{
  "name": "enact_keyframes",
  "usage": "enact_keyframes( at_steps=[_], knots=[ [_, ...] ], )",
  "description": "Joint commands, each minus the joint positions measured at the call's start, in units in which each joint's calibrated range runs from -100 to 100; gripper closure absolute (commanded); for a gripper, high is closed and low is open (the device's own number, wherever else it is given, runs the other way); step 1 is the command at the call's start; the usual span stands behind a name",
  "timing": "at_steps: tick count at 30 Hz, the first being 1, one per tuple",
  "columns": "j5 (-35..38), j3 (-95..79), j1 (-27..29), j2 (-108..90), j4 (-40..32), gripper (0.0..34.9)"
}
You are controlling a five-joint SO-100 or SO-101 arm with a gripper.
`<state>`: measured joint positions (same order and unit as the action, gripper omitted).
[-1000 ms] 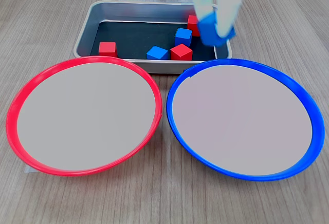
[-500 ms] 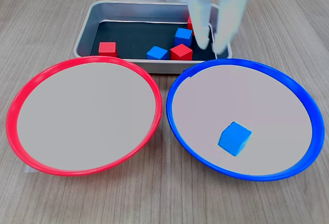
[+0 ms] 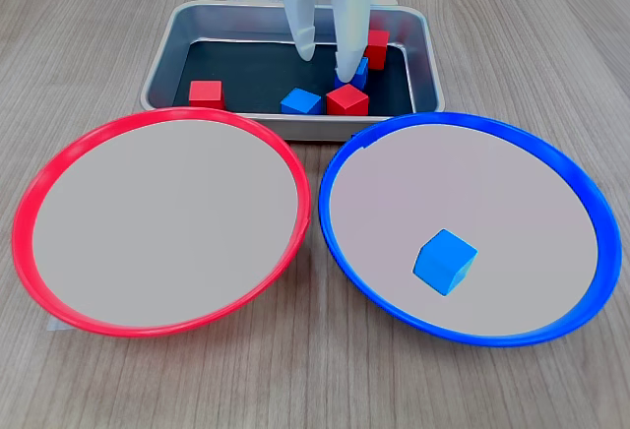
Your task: Move six blocks from tray to matching dishes
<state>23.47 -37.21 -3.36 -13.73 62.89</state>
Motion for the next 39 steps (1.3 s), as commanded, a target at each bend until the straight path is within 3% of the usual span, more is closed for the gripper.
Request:
enact_keyframes(
  at_steps=[1, 7, 10, 12, 13, 14, 15, 18, 21, 24, 28, 33, 34, 35, 37, 39],
  knots=[
    [0.29, -0.35, -1.39, 0.8, -2.67, 17.1],
    [0.39, -1.89, -3.55, 3.96, -5.31, 16.8],
    [0.39, -2.17, -4.03, 5.84, -6.72, 18.5],
    [0.44, -1.71, -4.12, 7.03, -7.3, 21.8],
    [0.44, -1.35, -4.12, 7.63, -7.38, 25.2],
    [0.44, -0.8, -4.21, 8.14, -7.54, 32.4],
    [0.59, -0.26, -4.31, 8.48, -7.13, 34.6],
    [1.56, 4.3, -4.03, 8.14, -0.2, 34.8],
    [0.73, 15.68, -2.52, 7.71, 11.03, 34.8],
    [-4.79, 30.06, 1.15, 9.59, 14.99, 34.8],
    [-11.23, 45.44, 8.4, 17.61, 12.76, 34.8],
    [-12.75, 52.0, 14.05, 29.21, 4.1, 34.6],
    [-12.45, 52.0, 14.61, 30.91, 2.44, 31.8],
    [-11.58, 51.54, 14.99, 32.79, 0.55, 25.5],
    [-10.74, 50.63, 14.99, 33.73, -1.02, 18.9],
    [-9.96, 50.0, 14.99, 34.07, -1.76, 17.4]
  ],
)
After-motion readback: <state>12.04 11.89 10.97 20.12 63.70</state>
